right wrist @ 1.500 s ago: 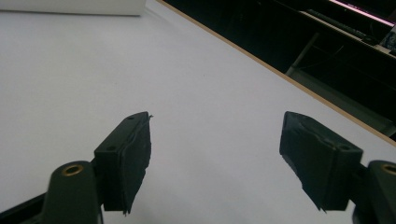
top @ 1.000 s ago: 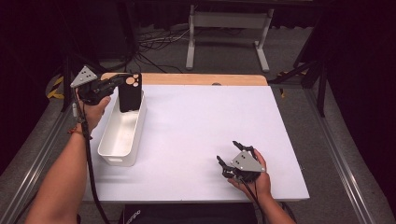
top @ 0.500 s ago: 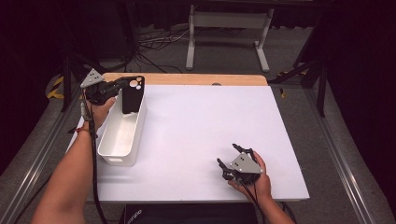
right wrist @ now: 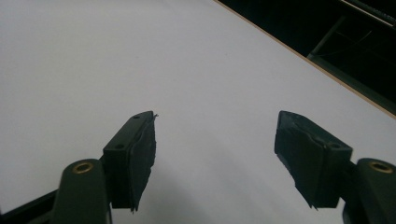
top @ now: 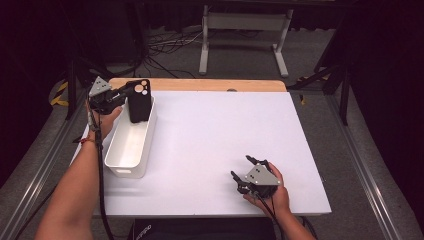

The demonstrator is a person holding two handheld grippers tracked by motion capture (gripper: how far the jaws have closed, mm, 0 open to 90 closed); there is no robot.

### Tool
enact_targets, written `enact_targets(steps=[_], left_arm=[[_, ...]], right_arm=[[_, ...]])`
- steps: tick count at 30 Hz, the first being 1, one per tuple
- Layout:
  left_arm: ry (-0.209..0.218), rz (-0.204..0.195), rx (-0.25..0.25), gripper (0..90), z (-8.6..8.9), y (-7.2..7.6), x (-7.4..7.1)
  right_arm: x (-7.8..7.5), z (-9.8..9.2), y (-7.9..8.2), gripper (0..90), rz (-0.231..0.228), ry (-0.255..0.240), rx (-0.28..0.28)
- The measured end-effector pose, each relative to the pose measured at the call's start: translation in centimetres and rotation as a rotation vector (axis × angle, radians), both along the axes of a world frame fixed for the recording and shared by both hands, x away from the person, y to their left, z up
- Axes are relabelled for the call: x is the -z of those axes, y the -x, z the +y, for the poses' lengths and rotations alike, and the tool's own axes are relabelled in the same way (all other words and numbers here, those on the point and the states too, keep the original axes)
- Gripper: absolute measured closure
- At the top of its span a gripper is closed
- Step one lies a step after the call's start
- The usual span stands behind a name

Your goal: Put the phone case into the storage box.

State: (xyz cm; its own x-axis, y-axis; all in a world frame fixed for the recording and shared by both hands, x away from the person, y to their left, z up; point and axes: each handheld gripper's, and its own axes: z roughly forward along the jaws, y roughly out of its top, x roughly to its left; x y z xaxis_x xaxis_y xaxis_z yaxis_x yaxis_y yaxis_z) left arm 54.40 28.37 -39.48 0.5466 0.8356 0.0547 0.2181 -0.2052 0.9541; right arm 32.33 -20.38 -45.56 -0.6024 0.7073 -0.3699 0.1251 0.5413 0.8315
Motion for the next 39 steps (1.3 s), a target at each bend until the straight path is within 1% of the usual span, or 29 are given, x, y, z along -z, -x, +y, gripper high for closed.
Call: enact_targets(steps=[1,3,5,8,10,12,17,20,22,24,27,29,31,35,36,38,39], left_arm=[[0.006,-0.005,-0.005,78.1,0.1,0.0,0.1],[-0.004,0.002,-0.016,77.5,0.0,-0.2,0.3],[-0.011,0.014,-0.020,77.7,-0.1,-0.3,0.5],[-0.022,0.036,-0.040,77.9,-0.1,-0.6,0.9],[-0.018,0.045,-0.056,76.5,-0.1,-0.7,1.2],[-0.002,0.056,-0.058,75.8,0.0,-0.7,1.4],[-0.009,0.075,-0.073,74.4,0.2,-0.8,1.9],[-0.003,0.082,-0.076,73.8,0.2,-0.9,2.0],[-0.009,0.085,-0.078,73.3,0.2,-0.9,2.1],[-0.007,0.081,-0.081,73.4,0.3,-0.9,2.1],[-0.010,0.085,-0.086,72.7,0.4,-0.8,2.2],[-0.002,0.090,-0.086,70.6,0.5,-0.7,2.3],[0.003,0.085,-0.086,70.3,0.6,-0.6,2.3],[-0.013,0.082,-0.095,68.2,0.7,-0.4,2.1],[-0.011,0.080,-0.097,67.9,0.7,-0.3,2.0],[-0.011,0.075,-0.099,66.9,0.8,-0.2,1.9],[-0.014,0.075,-0.100,65.6,0.8,-0.1,1.8]], right_arm=[[0.0,0.0,0.0,30.5,0.001,0.000,-0.002],[0.0,0.1,0.0,30.5,0.000,0.000,-0.005],[0.1,0.1,-0.1,30.5,0.002,0.000,-0.007],[0.0,0.2,0.0,30.4,0.000,0.001,-0.011],[0.0,0.1,-0.1,30.5,0.001,0.000,-0.010],[0.0,0.1,-0.1,30.5,-0.001,-0.001,-0.008],[-0.1,0.0,-0.1,30.5,-0.004,-0.006,-0.008],[-0.1,0.0,-0.1,30.4,-0.005,-0.005,-0.007],[-0.2,-0.1,-0.1,30.4,-0.006,-0.009,-0.007],[-0.2,-0.1,-0.1,30.4,-0.005,-0.010,-0.006],[-0.2,-0.1,-0.1,30.4,-0.007,-0.009,-0.008],[-0.2,-0.1,-0.1,30.4,-0.007,-0.011,-0.011],[-0.3,-0.1,-0.1,30.4,-0.016,-0.007,-0.013],[-0.3,-0.2,-0.4,30.5,-0.013,-0.018,-0.012],[-0.4,-0.2,-0.4,30.4,-0.014,-0.019,-0.014],[-0.5,-0.2,-0.3,30.6,-0.023,-0.019,-0.017],[-0.6,-0.3,-0.3,31.5,-0.038,-0.020,-0.013]])
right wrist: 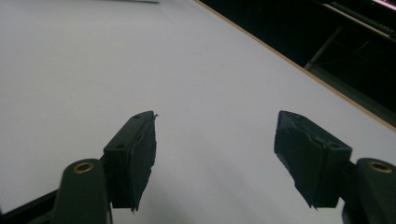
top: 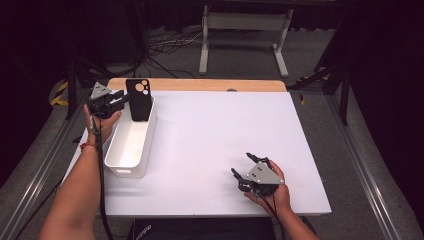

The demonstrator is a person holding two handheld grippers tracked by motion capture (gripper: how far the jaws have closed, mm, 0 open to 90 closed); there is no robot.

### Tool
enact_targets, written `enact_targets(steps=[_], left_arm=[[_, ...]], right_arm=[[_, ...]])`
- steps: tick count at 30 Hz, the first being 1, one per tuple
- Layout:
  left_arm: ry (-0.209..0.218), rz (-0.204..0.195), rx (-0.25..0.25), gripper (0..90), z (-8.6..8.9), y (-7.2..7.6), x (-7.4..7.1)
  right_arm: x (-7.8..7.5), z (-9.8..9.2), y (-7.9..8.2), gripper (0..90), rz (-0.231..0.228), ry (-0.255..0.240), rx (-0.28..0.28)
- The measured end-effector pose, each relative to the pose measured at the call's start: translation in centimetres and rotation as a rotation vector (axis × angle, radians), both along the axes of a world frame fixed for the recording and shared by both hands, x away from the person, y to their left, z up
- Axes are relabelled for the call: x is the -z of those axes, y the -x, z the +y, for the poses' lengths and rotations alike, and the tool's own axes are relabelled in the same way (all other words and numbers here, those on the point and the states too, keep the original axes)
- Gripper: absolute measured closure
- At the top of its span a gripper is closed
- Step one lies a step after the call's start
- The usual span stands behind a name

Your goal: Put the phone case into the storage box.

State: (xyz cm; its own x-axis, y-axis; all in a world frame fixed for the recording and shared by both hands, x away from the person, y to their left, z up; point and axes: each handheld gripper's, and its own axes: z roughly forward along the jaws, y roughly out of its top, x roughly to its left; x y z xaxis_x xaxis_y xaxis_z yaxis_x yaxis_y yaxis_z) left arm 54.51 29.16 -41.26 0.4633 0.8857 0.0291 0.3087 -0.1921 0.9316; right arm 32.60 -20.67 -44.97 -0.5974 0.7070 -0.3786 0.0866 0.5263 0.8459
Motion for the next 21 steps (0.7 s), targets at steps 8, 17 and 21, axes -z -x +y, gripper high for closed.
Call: enact_targets(steps=[8,17,21], left_arm=[[-0.007,-0.022,-0.012,60.6,0.3,1.0,-0.9],[-0.011,-0.052,-0.020,52.4,0.0,2.6,-2.0],[-0.014,-0.073,-0.033,47.1,-0.2,3.3,-2.5]], right_arm=[[-0.5,-0.6,0.0,32.2,-0.018,-0.035,0.017],[-0.9,-0.9,-0.2,32.3,-0.034,-0.072,0.033],[-0.9,-0.9,-0.3,32.2,-0.030,-0.078,0.024]])
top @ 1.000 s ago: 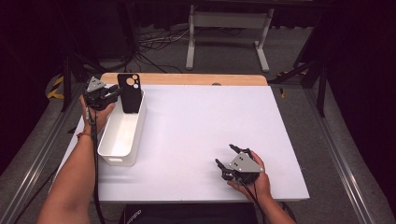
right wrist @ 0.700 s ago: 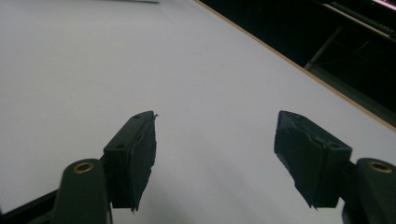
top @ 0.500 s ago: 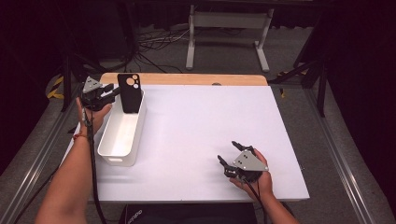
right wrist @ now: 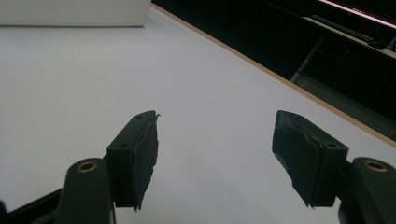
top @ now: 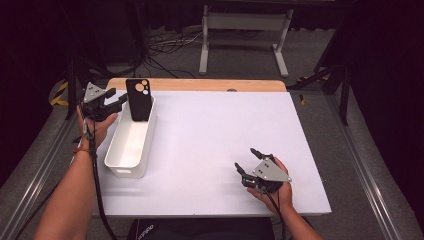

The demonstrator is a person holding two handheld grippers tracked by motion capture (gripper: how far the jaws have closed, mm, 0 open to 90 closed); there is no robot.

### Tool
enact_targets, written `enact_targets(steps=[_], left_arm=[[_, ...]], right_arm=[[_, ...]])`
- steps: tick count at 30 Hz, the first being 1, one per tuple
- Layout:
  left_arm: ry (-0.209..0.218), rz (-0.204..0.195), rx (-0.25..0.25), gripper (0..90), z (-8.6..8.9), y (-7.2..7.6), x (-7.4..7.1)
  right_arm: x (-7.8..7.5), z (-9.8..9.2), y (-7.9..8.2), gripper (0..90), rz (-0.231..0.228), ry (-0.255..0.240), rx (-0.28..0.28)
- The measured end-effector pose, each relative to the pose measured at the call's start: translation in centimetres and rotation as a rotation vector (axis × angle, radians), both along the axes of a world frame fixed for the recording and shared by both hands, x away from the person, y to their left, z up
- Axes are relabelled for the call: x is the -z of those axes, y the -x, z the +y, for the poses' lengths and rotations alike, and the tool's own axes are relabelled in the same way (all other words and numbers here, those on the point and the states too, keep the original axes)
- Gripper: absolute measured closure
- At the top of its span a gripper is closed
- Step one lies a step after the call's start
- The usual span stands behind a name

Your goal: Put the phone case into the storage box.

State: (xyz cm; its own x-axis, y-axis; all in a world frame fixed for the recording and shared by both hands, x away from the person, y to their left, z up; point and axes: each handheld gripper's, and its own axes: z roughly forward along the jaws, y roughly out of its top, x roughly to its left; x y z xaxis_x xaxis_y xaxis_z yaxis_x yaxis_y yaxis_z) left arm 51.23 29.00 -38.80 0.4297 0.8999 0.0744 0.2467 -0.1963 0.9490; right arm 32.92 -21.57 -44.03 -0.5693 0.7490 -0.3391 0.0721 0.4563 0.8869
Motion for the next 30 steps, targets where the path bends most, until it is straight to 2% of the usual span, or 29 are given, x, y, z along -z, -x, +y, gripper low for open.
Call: enact_targets(steps=[4,10,13,14,20,30], left_arm=[[-0.002,-0.019,-0.025,38.7,-0.5,0.7,-0.5],[0.002,-0.031,-0.022,30.9,-1.0,1.3,-1.0],[-0.004,-0.034,-0.009,26.5,-1.4,1.7,-1.3],[-0.013,-0.040,-0.009,22.1,-1.7,1.9,-1.5],[-0.033,-0.048,0.018,14.9,-2.3,2.6,-2.0],[-0.015,-0.055,0.065,8.3,-2.6,3.8,-2.5]], right_arm=[[0.0,0.0,-0.1,32.2,0.006,-0.002,-0.008],[-0.1,-0.1,-0.1,32.0,0.001,0.000,-0.012],[-0.1,-0.2,-0.2,31.9,0.005,-0.002,-0.010],[-0.1,-0.2,-0.3,31.8,0.005,-0.003,-0.008],[-0.2,-0.4,-0.4,31.7,0.008,-0.004,-0.007],[-0.2,-0.5,-0.4,31.3,0.014,-0.005,-0.008]])
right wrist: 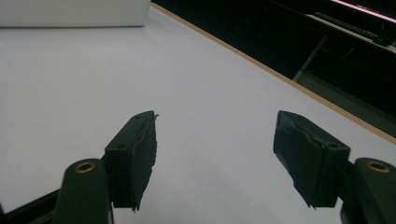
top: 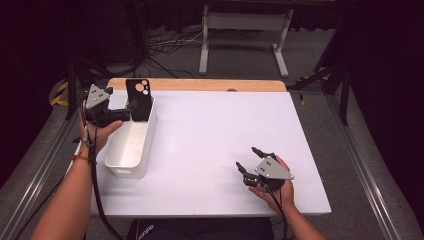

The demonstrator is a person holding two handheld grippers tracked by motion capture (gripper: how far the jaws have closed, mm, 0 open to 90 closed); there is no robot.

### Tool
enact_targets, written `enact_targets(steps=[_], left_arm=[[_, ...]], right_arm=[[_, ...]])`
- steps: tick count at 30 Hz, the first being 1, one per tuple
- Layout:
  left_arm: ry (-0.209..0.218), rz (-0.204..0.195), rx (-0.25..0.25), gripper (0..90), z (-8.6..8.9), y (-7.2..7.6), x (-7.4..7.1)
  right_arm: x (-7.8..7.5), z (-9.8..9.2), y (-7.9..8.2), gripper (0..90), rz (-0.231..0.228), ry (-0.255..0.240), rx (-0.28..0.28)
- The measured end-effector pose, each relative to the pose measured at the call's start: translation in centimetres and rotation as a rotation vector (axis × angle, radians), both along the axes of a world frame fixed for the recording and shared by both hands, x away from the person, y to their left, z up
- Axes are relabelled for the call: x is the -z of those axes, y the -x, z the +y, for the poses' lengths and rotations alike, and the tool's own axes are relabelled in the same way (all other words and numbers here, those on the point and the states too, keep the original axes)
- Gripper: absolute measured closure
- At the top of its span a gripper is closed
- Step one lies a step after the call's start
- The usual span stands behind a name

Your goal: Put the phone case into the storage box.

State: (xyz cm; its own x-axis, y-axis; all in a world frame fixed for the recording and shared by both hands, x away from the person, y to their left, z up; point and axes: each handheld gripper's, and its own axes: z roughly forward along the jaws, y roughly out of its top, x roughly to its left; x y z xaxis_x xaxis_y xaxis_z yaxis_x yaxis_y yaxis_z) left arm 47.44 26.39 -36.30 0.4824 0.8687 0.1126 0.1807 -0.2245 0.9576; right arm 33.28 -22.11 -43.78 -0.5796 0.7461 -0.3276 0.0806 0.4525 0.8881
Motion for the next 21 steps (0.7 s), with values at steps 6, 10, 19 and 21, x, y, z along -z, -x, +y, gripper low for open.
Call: enact_targets(steps=[6,10,19,21], left_arm=[[0.021,-0.013,0.030,6.8,0.1,0.8,-0.3],[0.036,-0.030,0.050,5.8,0.1,1.5,-0.5],[0.040,-0.048,0.093,4.2,-0.2,2.6,-0.5],[0.040,-0.054,0.103,4.3,-0.3,2.9,-0.6]], right_arm=[[0.0,0.0,0.1,30.9,0.004,0.003,0.000],[-0.1,0.0,0.1,30.8,0.007,-0.003,-0.001],[-0.1,0.1,0.1,30.5,0.012,0.006,-0.006],[0.0,0.2,0.0,30.5,0.014,0.006,-0.008]])
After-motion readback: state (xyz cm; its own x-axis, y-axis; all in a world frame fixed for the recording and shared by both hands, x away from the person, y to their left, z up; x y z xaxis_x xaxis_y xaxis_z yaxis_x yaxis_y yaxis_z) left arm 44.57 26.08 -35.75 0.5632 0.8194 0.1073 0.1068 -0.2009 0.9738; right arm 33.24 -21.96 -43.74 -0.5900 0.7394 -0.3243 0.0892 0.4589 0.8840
